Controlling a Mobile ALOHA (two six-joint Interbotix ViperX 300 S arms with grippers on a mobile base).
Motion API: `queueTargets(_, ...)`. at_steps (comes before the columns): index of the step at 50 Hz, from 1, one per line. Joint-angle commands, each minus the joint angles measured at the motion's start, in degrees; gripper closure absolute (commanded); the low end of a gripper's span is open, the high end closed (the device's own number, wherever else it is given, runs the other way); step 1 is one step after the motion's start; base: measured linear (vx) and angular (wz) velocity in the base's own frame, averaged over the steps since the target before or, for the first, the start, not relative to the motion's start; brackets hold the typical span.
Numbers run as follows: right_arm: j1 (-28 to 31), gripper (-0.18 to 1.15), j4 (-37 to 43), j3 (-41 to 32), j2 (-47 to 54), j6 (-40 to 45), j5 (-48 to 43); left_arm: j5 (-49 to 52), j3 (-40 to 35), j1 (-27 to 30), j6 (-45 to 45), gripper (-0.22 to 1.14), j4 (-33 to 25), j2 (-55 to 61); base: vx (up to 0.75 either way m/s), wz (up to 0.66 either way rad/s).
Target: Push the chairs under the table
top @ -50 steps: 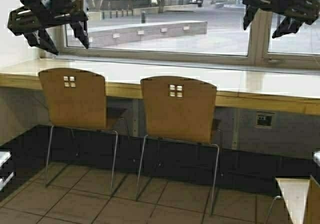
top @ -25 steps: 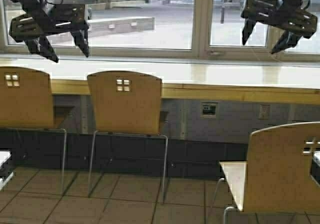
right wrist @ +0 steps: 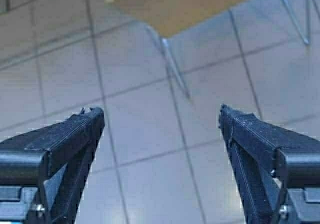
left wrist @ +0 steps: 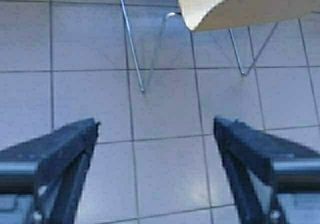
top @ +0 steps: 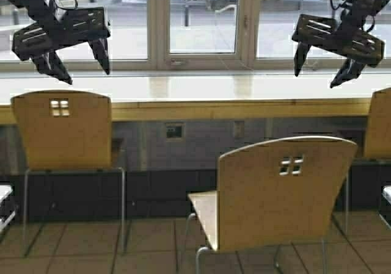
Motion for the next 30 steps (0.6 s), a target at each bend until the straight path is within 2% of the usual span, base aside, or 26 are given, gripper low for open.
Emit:
queueTargets(1,0.00,-0.04,2.81,-0.44,0.97,0.09,0.53,1.41,-1.32,-0.35,-1.58,-0.07,-0.70,0.35,0.05,-0.33)
queueTargets(8,-0.88,-0.04,6.86,-0.35,3.78,0.44,0.53,1.49,-1.76,-2.11,-3.34,-0.07,-1.32,1.85,0.06,-0.29)
queueTargets(14,-0.88,-0.04,10.37,-0.88,6.86,0.70,0.62,1.32,-2.02,-4.57,-6.59,-0.07,-4.83,4.75,0.07,-0.26)
queueTargets(22,-0.88,-0.04,13.45,-2.99,8.79,0.79,0.62,-2.37,-3.60,-10.02,-12.39,-0.07,-14.41,11.34,0.08,-0.24)
queueTargets(30,-0.88,-0.04,19.34,-4.04,10.28,1.05,0.26,-6.06,-8.35,-14.50,-18.72,-0.07,-25.84,19.51,0.07,-0.10)
